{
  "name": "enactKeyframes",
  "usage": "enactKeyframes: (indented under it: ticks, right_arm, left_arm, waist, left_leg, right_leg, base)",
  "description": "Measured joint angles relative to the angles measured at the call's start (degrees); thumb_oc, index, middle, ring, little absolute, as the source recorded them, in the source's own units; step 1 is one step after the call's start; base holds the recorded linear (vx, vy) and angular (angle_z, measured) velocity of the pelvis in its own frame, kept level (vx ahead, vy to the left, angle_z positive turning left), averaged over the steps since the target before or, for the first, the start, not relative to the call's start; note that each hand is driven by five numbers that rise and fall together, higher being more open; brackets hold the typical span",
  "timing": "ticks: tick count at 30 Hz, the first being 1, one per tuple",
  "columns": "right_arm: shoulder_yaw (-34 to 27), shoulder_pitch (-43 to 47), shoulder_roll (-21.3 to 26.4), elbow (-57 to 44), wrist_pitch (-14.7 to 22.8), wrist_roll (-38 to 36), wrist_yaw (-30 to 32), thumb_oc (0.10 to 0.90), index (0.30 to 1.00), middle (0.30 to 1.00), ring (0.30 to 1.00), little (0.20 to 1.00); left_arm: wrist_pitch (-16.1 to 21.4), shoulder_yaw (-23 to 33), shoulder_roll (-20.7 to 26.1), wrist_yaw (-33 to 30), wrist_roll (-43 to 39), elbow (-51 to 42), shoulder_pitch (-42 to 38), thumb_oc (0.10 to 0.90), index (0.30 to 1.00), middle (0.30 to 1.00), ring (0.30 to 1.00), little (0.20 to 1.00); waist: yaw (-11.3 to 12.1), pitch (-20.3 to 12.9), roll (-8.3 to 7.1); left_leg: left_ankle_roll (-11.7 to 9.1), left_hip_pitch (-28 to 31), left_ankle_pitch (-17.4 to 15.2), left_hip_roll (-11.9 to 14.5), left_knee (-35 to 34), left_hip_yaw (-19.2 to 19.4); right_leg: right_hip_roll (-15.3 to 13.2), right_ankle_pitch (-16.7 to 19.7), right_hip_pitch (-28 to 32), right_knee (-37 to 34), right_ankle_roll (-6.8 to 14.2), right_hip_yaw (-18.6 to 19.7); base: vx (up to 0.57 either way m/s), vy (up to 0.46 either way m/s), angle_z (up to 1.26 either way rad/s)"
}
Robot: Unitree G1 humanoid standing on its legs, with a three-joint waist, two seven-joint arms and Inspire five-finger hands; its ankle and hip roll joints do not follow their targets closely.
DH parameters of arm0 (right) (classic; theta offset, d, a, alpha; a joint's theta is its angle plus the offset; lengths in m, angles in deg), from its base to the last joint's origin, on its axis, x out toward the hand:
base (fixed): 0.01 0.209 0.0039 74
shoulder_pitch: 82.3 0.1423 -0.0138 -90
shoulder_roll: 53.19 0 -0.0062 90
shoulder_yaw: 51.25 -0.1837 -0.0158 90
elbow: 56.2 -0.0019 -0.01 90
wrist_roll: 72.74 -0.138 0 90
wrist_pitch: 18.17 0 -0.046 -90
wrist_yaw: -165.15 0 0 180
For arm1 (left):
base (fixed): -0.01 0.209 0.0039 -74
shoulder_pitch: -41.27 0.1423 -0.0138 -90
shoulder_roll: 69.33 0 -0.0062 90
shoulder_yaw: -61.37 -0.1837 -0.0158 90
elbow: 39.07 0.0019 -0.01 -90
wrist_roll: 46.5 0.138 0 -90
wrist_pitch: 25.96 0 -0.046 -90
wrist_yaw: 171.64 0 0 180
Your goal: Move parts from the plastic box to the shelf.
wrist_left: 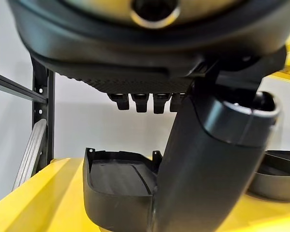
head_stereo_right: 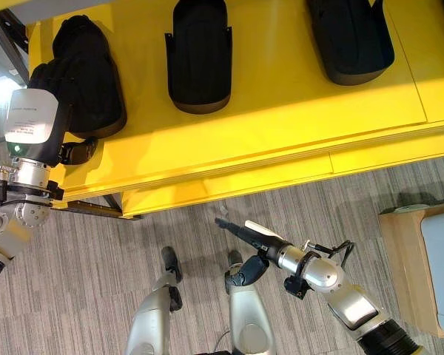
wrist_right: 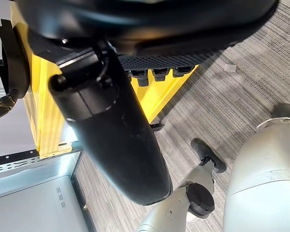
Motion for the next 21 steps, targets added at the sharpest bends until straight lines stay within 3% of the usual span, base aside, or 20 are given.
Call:
enactKeyframes:
  ticks: [9, 15, 21]
  right_arm:
    - [0.0, -0.5, -0.4, 0.0, 0.0, 0.0, 0.7, 0.900, 1.000, 1.000, 1.000, 1.000]
    - [0.1, -0.6, -0.6, 0.0, 0.1, 0.0, 1.8, 0.900, 1.000, 1.000, 1.000, 1.000]
    - [0.5, -1.1, -1.1, 0.0, 0.2, 0.0, 2.8, 0.900, 1.000, 1.000, 1.000, 1.000]
  left_arm:
    - [0.0, 2.1, -2.0, -1.7, 0.0, -1.4, 4.3, 0.900, 1.000, 1.000, 1.000, 1.000]
    - [0.6, 5.9, -2.0, -7.0, 0.1, -3.5, 6.8, 0.900, 1.000, 1.000, 1.000, 1.000]
    - [4.3, 9.1, -2.0, -12.1, 1.3, -5.3, 6.7, 0.900, 1.000, 1.000, 1.000, 1.000]
  waist:
    - [0.5, 0.0, 0.01]
    - [1.3, 0.0, 0.02]
    - [1.7, 0.0, -0.06]
  left_leg:
    - [0.0, -1.0, 0.0, 0.0, 0.0, 0.0]
    - [0.0, -1.0, 0.1, 0.0, 0.0, -0.3]
    - [0.0, -0.8, 0.2, 0.1, 0.2, -1.6]
  right_leg:
    - [0.0, -0.1, -1.0, 0.1, 0.0, 0.0]
    - [0.0, -0.1, -0.9, 0.0, 0.0, -0.1]
    - [0.0, 0.0, 0.5, -0.6, -0.1, -1.5]
  base:
    - [-0.01, 0.001, 0.00]
    - [0.00, -0.004, 0.01]
    - [0.01, -0.026, 0.10]
